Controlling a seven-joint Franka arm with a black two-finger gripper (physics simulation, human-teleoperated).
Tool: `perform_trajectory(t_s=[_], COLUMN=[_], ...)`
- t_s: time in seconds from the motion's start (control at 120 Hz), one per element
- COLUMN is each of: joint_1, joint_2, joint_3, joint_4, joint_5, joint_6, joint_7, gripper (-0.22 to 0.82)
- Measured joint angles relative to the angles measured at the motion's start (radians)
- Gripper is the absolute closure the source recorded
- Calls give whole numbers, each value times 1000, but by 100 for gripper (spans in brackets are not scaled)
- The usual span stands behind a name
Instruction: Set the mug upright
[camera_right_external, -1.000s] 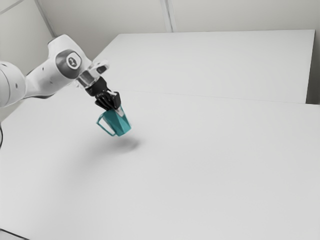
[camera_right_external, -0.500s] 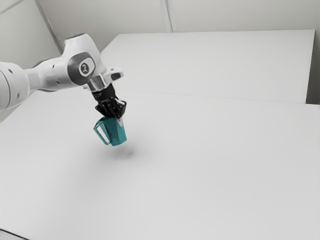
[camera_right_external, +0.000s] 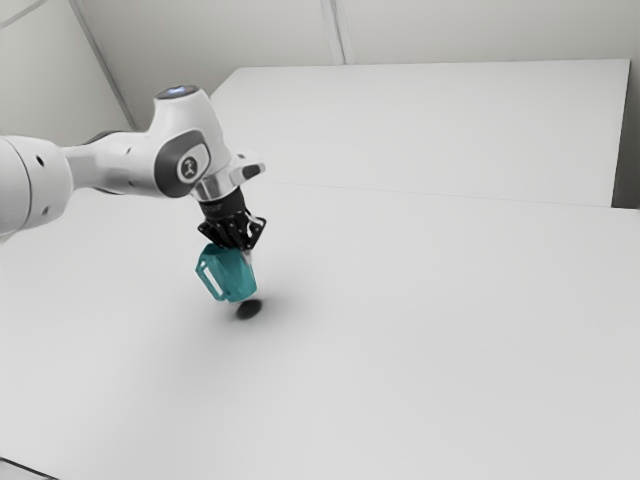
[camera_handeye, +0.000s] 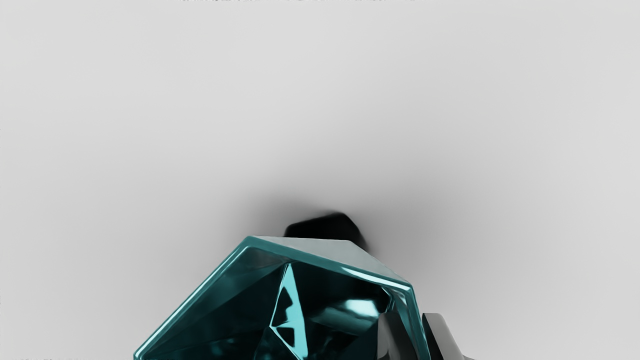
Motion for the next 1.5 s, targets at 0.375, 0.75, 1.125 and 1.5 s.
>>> perform_trajectory(t_s=[0.375,0.75,1.125,1.5], joint_1=[-4,-18,-25,-26], joint_2=[-1,23,15,-40], joint_3=[-17,-27,-29,-23], joint_4=[-39,-68,-72,197], joint_5=[131,224,226,98], joint_6=[53,88,99,-163], joint_7=[-154,-300,-396,-396], gripper=[75,76,32,5])
